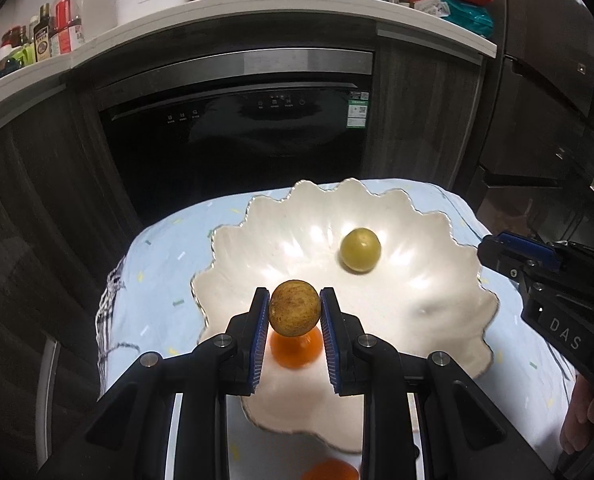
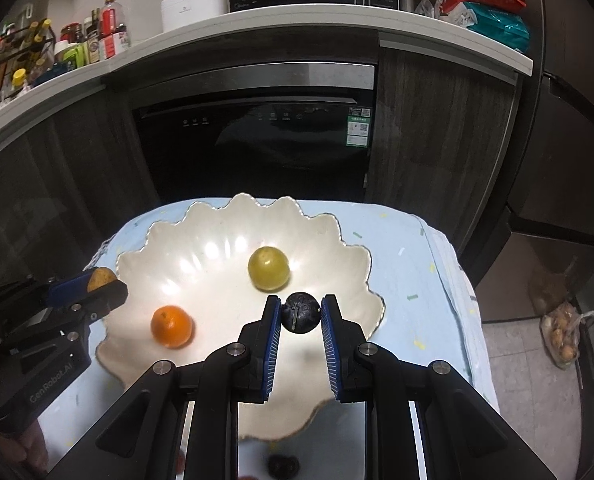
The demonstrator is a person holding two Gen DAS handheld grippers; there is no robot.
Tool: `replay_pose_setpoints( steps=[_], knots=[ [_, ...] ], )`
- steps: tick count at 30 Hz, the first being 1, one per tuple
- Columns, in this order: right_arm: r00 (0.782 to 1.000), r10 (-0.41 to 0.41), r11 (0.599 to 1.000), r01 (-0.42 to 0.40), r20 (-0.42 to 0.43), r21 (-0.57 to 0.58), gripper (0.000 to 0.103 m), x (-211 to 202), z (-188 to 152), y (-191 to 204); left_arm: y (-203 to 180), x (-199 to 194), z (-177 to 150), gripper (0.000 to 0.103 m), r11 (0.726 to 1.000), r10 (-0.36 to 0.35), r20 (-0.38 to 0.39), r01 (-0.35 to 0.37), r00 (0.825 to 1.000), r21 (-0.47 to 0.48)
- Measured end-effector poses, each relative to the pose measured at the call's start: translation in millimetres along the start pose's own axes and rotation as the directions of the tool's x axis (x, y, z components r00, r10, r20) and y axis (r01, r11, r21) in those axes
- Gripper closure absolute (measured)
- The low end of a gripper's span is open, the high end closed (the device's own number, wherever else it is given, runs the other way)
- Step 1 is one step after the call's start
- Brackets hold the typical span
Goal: Organize fruits
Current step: 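Carry the brown fruit with the left tool while the right tool carries the plum over the bowl, then open the left tool over the bowl while the right tool releases the plum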
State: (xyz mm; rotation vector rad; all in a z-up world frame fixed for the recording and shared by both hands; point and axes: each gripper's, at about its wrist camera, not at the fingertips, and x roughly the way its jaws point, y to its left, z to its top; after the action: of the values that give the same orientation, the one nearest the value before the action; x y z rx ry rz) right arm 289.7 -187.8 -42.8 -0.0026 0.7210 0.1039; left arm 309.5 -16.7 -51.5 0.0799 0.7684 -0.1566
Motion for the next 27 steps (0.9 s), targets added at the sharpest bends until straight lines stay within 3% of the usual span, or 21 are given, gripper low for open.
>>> replay_pose_setpoints(
  steps=[16,18,20,22,27],
  knots=[
    [0.994,-0.056,0.998,0.059,-0.089,0.033,0.081,44.4,17.7,-7.2,14.1,41.0,16.3,0.077,1.0,-0.002,-0.064,0.001,0.998,-0.011],
    [0.993,-0.056,0.997,0.061,-0.101,0.039,0.081,48.3,16.8,-8.3,13.3,41.5,17.1,0.069,1.0,0.006,-0.066,-0.007,0.998,-0.009],
    [0.993,-0.058,0.997,0.063,-0.103,0.042,0.08,48.9,15.9,-8.8,13.0,39.2,18.1,0.05,1.0,0.013,-0.056,-0.013,0.998,-0.012],
    [0.993,-0.056,0.997,0.061,-0.106,0.044,0.079,48.5,16.3,-9.1,13.1,35.2,19.4,0.043,1.0,0.019,-0.04,-0.02,0.999,-0.016],
    [0.993,-0.073,0.995,0.078,-0.097,0.055,0.051,43.0,17.0,-12.5,11.5,27.2,22.4,0.035,0.999,0.034,-0.029,-0.034,0.999,-0.003]
  ],
)
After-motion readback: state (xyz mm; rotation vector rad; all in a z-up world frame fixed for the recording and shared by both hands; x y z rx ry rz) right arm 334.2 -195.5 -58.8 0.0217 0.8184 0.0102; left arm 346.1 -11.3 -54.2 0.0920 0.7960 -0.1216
